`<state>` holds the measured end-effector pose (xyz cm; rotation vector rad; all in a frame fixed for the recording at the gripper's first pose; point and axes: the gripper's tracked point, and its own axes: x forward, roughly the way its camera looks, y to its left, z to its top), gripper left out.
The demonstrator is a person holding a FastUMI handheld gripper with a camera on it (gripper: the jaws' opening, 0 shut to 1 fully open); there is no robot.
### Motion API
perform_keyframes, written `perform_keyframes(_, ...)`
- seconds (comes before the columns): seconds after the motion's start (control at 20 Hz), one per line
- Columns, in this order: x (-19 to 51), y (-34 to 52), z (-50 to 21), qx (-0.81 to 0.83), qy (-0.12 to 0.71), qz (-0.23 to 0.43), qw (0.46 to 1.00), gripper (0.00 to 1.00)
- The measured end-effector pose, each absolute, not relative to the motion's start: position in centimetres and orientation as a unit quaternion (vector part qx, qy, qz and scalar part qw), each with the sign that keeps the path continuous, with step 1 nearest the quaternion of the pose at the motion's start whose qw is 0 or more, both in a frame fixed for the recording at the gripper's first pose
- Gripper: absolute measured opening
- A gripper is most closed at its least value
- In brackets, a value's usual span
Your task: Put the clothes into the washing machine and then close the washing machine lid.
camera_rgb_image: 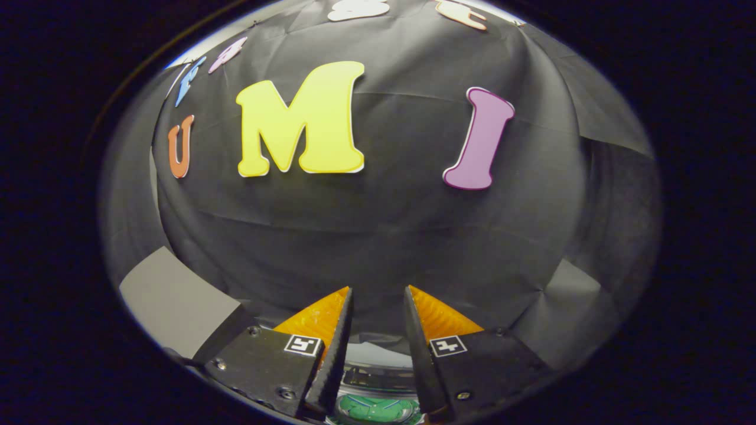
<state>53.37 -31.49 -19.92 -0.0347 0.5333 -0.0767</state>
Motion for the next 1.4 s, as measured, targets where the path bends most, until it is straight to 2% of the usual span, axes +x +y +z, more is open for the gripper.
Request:
perform_keyframes(0.25,54.2,-32.1,-24.9,-0.007,0.298,-0.048,0.953,0.54)
perform_keyframes(0.55,51.7,-32.1,-28.7,0.018,0.329,-0.049,0.943,0.54)
perform_keyframes(1.4,44.8,-31.2,-27.7,0.031,0.290,-0.078,0.953,0.55)
